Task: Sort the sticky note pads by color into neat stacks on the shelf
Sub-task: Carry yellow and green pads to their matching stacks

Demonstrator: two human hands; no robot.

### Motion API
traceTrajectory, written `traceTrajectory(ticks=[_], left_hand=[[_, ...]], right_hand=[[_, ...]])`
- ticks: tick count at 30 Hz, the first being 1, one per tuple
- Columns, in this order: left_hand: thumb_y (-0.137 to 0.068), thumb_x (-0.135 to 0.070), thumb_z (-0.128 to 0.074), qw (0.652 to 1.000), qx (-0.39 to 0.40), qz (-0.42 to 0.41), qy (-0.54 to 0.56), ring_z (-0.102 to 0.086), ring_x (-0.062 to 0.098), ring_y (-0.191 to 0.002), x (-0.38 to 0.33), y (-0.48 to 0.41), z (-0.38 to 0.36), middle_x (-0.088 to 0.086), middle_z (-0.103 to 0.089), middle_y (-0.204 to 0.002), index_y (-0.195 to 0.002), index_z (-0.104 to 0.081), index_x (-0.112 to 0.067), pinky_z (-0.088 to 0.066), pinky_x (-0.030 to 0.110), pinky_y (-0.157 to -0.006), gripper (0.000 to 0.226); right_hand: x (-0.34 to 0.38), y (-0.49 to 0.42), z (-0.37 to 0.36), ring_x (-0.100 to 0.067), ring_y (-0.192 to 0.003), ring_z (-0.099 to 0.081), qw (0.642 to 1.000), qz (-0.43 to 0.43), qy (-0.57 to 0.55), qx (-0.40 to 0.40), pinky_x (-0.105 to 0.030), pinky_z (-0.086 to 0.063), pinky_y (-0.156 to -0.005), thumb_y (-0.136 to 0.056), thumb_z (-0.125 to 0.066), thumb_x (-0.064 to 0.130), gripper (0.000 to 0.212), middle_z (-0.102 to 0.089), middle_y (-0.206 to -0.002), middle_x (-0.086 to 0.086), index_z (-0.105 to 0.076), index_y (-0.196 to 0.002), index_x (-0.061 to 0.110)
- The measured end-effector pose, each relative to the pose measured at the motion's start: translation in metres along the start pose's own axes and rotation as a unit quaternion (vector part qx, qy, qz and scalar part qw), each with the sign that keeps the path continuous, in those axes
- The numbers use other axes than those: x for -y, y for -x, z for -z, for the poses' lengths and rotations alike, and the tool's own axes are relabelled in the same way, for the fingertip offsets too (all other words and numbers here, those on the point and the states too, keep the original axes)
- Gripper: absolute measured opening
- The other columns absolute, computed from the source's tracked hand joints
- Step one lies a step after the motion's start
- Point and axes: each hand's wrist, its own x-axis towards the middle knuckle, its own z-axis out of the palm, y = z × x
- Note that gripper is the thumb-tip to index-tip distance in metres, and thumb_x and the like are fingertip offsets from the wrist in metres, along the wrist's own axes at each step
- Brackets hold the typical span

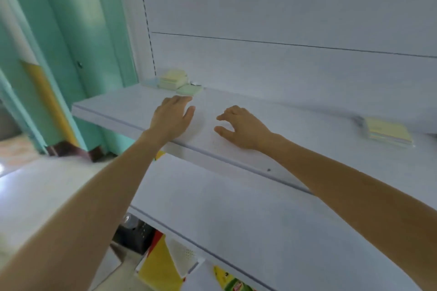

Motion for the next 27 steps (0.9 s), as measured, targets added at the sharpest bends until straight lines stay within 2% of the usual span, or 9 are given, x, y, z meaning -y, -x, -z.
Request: traceTrajectory(ticks=[4, 7, 12, 15, 19, 21, 24, 27], left_hand=[[-0.097, -0.027, -0.036, 0.999, 0.008, 0.033, -0.005, -0.036, 0.031, -0.132, 0.057, -0.023, -0.004, 0.012, -0.044, -0.142, -0.136, -0.041, -0.012, -0.033, 0.041, -0.106, 0.042], [-0.097, -0.027, -0.037, 0.999, 0.014, 0.043, -0.013, -0.037, 0.031, -0.132, 0.094, -0.052, -0.008, 0.012, -0.044, -0.142, -0.137, -0.041, -0.013, -0.032, 0.041, -0.107, 0.042], [-0.095, -0.026, -0.041, 0.998, 0.027, 0.051, -0.018, -0.038, 0.032, -0.131, 0.144, -0.112, -0.012, 0.015, -0.043, -0.141, -0.136, -0.042, -0.012, -0.033, 0.043, -0.11, 0.043], [-0.094, -0.02, -0.043, 0.998, 0.023, 0.046, 0.026, -0.039, 0.033, -0.13, 0.164, -0.146, -0.019, 0.019, -0.042, -0.139, -0.137, -0.041, -0.011, -0.034, 0.044, -0.11, 0.044], [-0.093, -0.011, -0.041, 0.997, 0.049, 0.016, 0.064, -0.036, 0.035, -0.132, 0.178, -0.191, -0.029, 0.022, -0.036, -0.142, -0.139, -0.039, -0.017, -0.032, 0.041, -0.111, 0.046], [-0.094, -0.019, -0.04, 0.994, 0.066, 0.018, 0.085, -0.036, 0.036, -0.133, 0.182, -0.214, -0.035, 0.023, -0.038, -0.142, -0.139, -0.039, -0.018, -0.032, 0.042, -0.111, 0.046], [-0.089, -0.045, -0.037, 0.989, 0.088, 0.024, 0.115, -0.04, 0.037, -0.131, 0.179, -0.241, -0.04, 0.02, -0.044, -0.141, -0.139, -0.04, -0.019, -0.034, 0.043, -0.111, 0.057], [-0.093, -0.043, -0.043, 0.983, 0.121, 0.041, 0.132, -0.041, 0.034, -0.131, 0.179, -0.258, -0.045, 0.017, -0.045, -0.142, -0.14, -0.037, -0.02, -0.036, 0.038, -0.108, 0.053]], right_hand=[[0.018, -0.071, -0.019, -0.027, -0.13, -0.04, 1.0, 0.021, 0.008, 0.018, -0.04, -0.033, -0.11, -0.093, -0.042, 0.043, 0.048, -0.041, -0.142, -0.009, -0.045, -0.134, 0.018], [0.017, -0.128, -0.032, -0.028, -0.13, -0.039, 1.0, 0.001, 0.002, 0.022, -0.04, -0.034, -0.109, -0.094, -0.041, 0.043, 0.049, -0.041, -0.141, -0.011, -0.045, -0.134, 0.016], [0.01, -0.207, -0.047, -0.033, -0.128, -0.04, 0.99, -0.127, -0.065, -0.005, -0.04, -0.037, -0.102, -0.093, -0.041, 0.045, 0.053, -0.042, -0.136, -0.017, -0.041, -0.135, 0.012], [0.01, -0.24, -0.053, -0.035, -0.128, -0.038, 0.976, -0.2, -0.084, -0.005, -0.04, -0.035, -0.102, -0.089, -0.041, 0.053, 0.063, -0.043, -0.135, -0.018, -0.035, -0.137, 0.013], [0.011, -0.267, -0.065, -0.033, -0.13, -0.034, 0.964, -0.253, -0.078, 0.003, -0.038, -0.03, -0.103, -0.083, -0.042, 0.063, 0.071, -0.045, -0.136, -0.015, -0.033, -0.138, 0.018], [0.012, -0.275, -0.07, -0.032, -0.129, -0.033, 0.956, -0.28, -0.09, 0.007, -0.037, -0.028, -0.102, -0.082, -0.046, 0.059, 0.067, -0.047, -0.135, -0.013, -0.036, -0.137, 0.021], [0.016, -0.282, -0.071, -0.031, -0.131, -0.03, 0.943, -0.306, -0.128, 0.006, -0.036, -0.027, -0.102, -0.081, -0.052, 0.052, 0.064, -0.046, -0.136, -0.009, -0.035, -0.137, 0.026], [0.02, -0.284, -0.068, -0.028, -0.13, -0.029, 0.921, -0.335, -0.198, -0.011, -0.033, -0.027, -0.104, -0.081, -0.06, 0.042, 0.06, -0.046, -0.126, -0.005, -0.039, -0.136, 0.028]])
